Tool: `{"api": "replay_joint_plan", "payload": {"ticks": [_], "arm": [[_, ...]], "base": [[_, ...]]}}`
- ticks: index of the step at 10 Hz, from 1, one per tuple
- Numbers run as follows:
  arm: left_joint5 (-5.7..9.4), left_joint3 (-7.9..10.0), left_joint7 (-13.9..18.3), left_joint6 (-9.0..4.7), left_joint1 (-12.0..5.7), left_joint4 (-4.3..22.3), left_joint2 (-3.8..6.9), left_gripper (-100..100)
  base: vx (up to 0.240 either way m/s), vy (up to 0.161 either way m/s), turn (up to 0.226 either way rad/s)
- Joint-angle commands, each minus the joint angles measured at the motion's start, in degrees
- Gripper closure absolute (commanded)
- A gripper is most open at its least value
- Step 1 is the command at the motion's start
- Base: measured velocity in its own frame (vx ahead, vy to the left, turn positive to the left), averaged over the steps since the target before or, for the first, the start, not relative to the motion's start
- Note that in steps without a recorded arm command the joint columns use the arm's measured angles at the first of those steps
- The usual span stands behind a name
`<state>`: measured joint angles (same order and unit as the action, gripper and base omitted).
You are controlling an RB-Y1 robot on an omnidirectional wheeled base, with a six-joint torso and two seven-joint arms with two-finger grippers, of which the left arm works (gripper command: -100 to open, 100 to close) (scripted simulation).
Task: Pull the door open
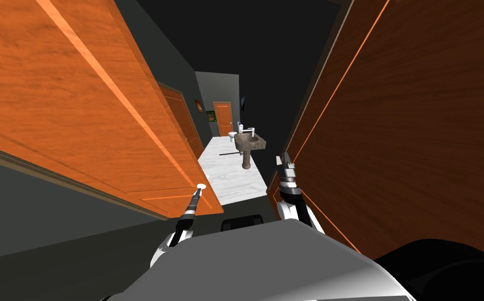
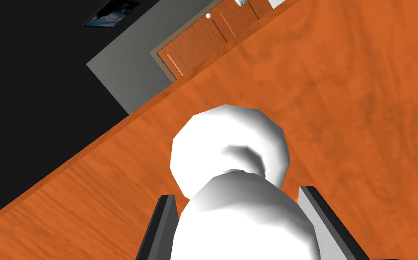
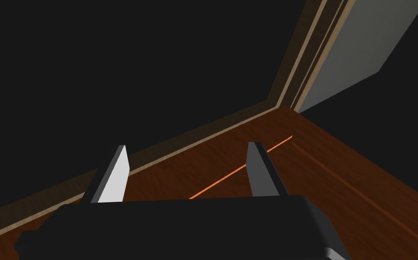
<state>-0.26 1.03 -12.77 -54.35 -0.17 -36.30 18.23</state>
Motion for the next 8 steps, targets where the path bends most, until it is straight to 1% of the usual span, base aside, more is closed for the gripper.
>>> {"api": "replay_joint_plan", "payload": {"ticks": [1, 2, 3, 4, 5, 6, 7, 8], "arm": [[0.11, -0.68, 1.7, -0.24, -0.03, 0.0, -0.47, 100], [0.71, -1.14, 3.9, -0.14, -0.26, 0.1, -0.49, 100], [0.71, -1.14, 4.1, -0.14, -0.26, 0.1, -0.49, 100], [1.34, -1.63, 6.3, -0.05, -0.51, 0.2, -0.51, 100], [1.34, -1.63, 6.5, -0.05, -0.51, 0.2, -0.51, 100], [1.97, -2.12, 8.6, 0.05, -0.76, 0.3, -0.53, 100], [1.97, -2.12, 8.9, 0.05, -0.76, 0.3, -0.53, 100], [2.6, -2.61, 11.2, 0.15, -1.01, 0.4, -0.54, 100]], "base": [[-0.034, 0.017, -0.025], [-0.039, 0.019, -0.023], [-0.035, 0.01, -0.016], [-0.047, 0.015, -0.023], [-0.04, 0.018, -0.011], [-0.04, 0.01, -0.035], [-0.03, 0.009, -0.024], [-0.036, 0.019, -0.032]]}}
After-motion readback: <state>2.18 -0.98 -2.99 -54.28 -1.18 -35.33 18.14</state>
